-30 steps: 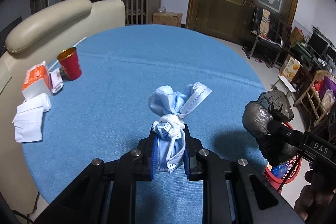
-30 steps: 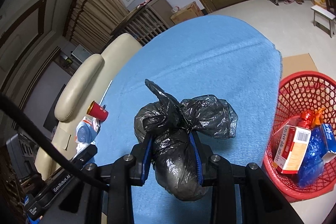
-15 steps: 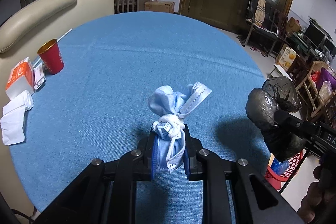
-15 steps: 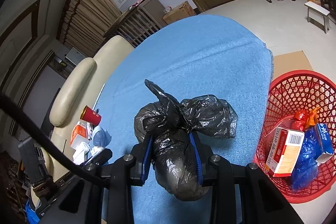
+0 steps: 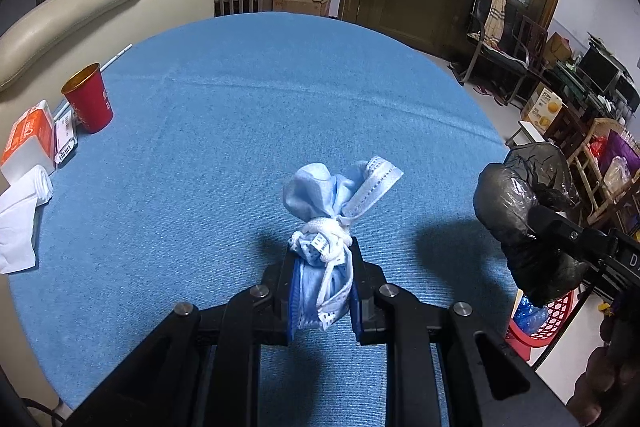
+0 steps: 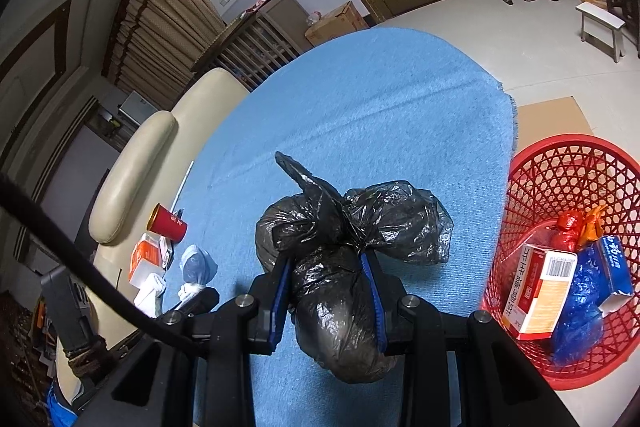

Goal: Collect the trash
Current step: 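Carry the black bags and light-blue bundle over to the red wastebasket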

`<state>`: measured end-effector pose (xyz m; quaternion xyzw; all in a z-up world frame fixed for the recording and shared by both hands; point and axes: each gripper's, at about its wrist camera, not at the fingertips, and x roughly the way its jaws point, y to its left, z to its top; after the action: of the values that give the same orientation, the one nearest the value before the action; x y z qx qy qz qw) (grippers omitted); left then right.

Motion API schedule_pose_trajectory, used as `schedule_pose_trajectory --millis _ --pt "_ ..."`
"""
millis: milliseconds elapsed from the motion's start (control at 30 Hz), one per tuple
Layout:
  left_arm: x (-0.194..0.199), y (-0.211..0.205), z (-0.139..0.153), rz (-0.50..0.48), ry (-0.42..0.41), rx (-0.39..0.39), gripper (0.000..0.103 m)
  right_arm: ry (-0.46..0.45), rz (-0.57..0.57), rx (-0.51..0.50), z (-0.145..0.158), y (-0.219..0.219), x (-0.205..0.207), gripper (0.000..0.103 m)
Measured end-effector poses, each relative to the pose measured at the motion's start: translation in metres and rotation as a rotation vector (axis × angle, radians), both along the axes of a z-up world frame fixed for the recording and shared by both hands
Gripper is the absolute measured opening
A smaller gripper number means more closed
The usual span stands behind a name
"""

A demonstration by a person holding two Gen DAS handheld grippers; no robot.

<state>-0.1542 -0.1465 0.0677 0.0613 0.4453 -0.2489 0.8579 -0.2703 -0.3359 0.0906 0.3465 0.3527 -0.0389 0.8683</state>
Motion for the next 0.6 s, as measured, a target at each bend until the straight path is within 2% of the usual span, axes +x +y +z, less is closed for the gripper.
schedule_pose_trajectory --millis 300,600 --pt "-0.001 -0.011 0.001 -0.045 -0.008 0.004 0.021 -0.017 -0.050 0.000 0.005 -0.017 -0.017 0.036" --pt "-0.013 -0.041 0.006 -0.132 -0.021 0.009 0.021 -0.027 -0.145 -0.001 0.008 -0.049 -0.045 0.036"
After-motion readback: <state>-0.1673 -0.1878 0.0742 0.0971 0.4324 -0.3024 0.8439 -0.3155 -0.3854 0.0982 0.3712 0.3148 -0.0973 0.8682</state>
